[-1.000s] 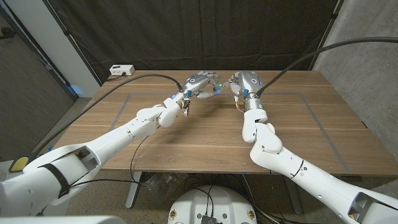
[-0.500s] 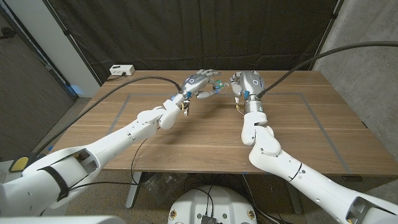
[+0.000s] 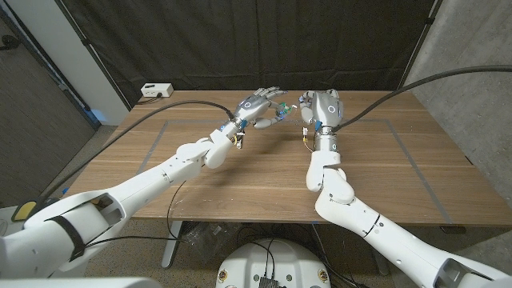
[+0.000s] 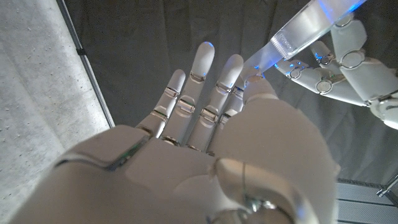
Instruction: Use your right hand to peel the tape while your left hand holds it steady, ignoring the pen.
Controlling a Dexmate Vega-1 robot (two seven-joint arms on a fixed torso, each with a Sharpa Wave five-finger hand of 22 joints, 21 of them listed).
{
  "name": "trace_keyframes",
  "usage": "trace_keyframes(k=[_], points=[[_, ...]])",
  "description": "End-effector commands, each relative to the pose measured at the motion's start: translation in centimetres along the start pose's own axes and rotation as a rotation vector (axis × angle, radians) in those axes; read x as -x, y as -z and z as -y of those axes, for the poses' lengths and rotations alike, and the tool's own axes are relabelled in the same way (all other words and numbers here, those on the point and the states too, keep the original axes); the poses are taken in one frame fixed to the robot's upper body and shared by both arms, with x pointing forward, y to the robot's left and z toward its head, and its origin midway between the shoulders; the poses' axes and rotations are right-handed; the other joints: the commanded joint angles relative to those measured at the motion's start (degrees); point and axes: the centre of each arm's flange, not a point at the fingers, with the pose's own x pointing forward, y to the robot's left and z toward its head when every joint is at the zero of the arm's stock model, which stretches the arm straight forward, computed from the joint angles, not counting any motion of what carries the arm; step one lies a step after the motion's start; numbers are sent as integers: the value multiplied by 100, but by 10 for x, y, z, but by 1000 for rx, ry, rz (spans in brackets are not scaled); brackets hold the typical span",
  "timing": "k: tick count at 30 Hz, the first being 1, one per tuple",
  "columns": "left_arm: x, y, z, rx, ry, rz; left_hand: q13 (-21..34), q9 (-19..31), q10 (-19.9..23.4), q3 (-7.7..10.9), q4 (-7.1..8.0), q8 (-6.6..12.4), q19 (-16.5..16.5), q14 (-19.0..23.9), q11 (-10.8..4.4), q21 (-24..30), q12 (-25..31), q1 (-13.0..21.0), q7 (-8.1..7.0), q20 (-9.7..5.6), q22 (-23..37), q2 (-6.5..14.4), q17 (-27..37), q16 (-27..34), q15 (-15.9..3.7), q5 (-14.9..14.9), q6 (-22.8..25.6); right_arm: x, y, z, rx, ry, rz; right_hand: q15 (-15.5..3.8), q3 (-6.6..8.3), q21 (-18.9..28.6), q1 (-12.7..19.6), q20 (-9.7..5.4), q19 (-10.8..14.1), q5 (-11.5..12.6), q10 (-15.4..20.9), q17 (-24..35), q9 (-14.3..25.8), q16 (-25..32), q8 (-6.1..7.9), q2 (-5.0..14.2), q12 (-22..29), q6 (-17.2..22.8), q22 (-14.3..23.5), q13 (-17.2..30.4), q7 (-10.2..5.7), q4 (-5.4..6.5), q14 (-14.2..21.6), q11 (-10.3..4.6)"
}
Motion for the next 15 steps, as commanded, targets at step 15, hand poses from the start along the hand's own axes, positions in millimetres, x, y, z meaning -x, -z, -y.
trace_keyframes(k=[15], points=[[-7, 1, 9, -66, 116, 43, 46, 170, -231, -106, 39, 183, -201, -262, 3, -62, 16, 117, -255, 61, 27, 161, 51, -1, 6, 122, 495, 7, 9, -10, -24, 183, -78, -677, -40, 269, -49, -709, -48, 122, -40, 287, 252, 30, 153, 54, 158, -53, 118, 327, -3, 109, -19, -17]])
